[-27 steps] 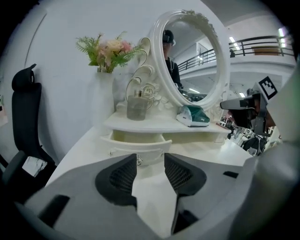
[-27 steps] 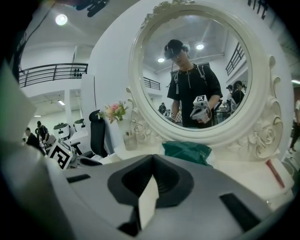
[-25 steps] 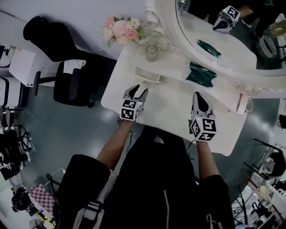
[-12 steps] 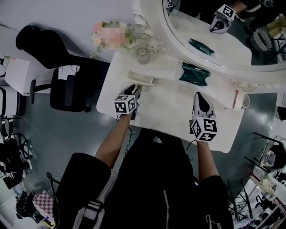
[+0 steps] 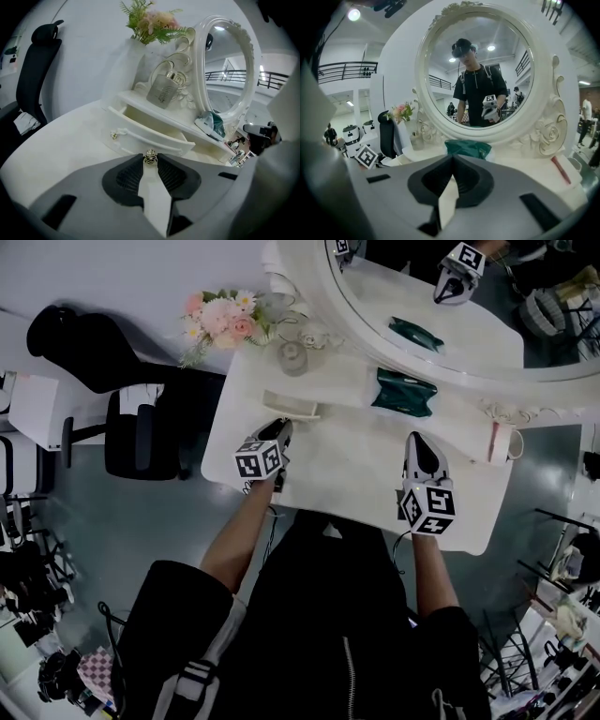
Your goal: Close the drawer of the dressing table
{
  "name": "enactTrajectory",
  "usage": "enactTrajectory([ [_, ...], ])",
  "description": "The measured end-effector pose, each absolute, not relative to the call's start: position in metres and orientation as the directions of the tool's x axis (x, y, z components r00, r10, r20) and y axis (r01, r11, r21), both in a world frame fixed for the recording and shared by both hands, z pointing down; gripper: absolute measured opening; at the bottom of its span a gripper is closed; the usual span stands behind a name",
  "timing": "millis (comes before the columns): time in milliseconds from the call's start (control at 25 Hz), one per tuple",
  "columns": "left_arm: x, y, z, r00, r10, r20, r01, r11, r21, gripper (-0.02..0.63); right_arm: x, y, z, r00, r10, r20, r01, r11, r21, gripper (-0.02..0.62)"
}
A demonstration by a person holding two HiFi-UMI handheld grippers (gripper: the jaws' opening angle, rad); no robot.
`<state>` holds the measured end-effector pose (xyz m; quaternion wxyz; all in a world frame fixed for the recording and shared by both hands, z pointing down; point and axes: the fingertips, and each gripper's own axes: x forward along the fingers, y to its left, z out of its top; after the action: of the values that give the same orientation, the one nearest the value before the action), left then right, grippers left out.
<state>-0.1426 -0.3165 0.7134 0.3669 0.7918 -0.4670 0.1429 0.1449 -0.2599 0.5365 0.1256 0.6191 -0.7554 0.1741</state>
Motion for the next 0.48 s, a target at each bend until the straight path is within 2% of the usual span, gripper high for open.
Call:
enactTrajectory([
  [480,-0.1431,-0.3227,0.7109,0.522,-0.643,0.560,-0.846,-0.303,0.440,0.098,0.1396,-0.2561,0.5350,-0.199,-0.893,0.403,-0.980,0.170,-0.108,0.003],
])
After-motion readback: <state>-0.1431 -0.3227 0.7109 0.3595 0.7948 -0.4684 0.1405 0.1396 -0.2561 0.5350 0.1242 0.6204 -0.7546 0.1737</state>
